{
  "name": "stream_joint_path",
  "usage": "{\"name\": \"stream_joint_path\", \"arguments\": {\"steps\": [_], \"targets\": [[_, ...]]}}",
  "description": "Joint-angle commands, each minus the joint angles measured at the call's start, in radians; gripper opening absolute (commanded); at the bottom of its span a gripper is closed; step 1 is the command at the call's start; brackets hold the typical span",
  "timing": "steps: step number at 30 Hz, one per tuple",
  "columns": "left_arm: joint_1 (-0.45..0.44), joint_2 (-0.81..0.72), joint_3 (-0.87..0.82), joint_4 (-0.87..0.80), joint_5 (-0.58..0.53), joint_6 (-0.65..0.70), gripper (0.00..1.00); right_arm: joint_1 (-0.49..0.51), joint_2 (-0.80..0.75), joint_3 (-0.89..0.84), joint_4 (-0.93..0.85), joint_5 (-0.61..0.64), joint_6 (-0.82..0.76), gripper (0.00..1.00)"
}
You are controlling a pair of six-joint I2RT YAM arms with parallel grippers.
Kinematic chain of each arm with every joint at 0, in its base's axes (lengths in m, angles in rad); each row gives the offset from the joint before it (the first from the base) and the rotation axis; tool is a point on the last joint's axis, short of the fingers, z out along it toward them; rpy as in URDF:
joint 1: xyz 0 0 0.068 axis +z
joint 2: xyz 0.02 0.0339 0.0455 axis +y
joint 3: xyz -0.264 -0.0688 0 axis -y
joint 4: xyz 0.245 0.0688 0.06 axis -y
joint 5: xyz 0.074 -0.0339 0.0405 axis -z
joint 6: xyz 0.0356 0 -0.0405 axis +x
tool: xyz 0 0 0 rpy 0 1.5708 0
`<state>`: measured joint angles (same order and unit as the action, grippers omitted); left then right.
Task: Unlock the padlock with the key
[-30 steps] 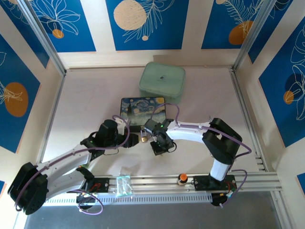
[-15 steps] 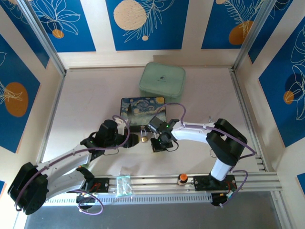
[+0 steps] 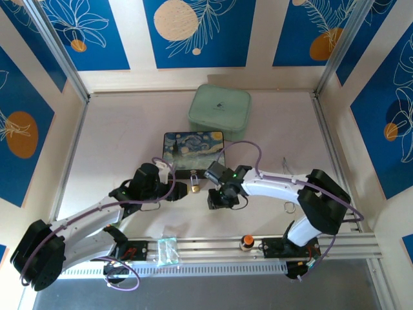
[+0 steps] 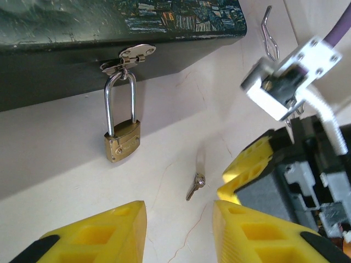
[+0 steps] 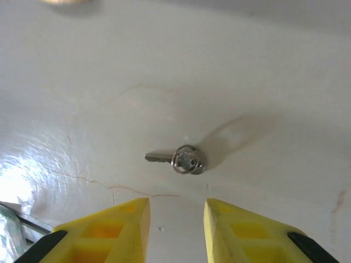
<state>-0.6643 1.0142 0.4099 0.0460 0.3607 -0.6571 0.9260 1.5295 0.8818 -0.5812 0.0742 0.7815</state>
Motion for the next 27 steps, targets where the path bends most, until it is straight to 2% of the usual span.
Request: {"name": "stream_joint_path", "arguments": {"steps": [1,5,8,13,19,27], "targets": [[-0.005,-0.005,-0.010,0.034,-0.002,-0.016,0.37,-0.045,-0.024,0.021,-0.032,0.025,-0.146,0.32],[-0.005,-0.021,-0.011,0.019,-0.005,-0.016,0.37,-0.064,0.014,0.060,0.005,-0.041,-0.337,0.33],[-0.005,-0.051,-0.027,0.006,-0.022,-0.022,0.38,-0.061,0.034,0.068,0.030,-0.099,-0.380,0.37],[-0.005,-0.066,-0.046,0.020,-0.037,-0.038,0.39,-0.032,0.084,0.071,0.031,-0.075,-0.390,0.42],[-0.006,-0.032,-0.033,0.030,-0.025,-0.034,0.39,0.013,0.150,0.084,0.022,-0.005,-0.375,0.42],[-0.005,-0.022,-0.028,0.030,-0.023,-0.032,0.39,0.050,0.174,0.065,0.004,0.040,-0.344,0.34]]}}
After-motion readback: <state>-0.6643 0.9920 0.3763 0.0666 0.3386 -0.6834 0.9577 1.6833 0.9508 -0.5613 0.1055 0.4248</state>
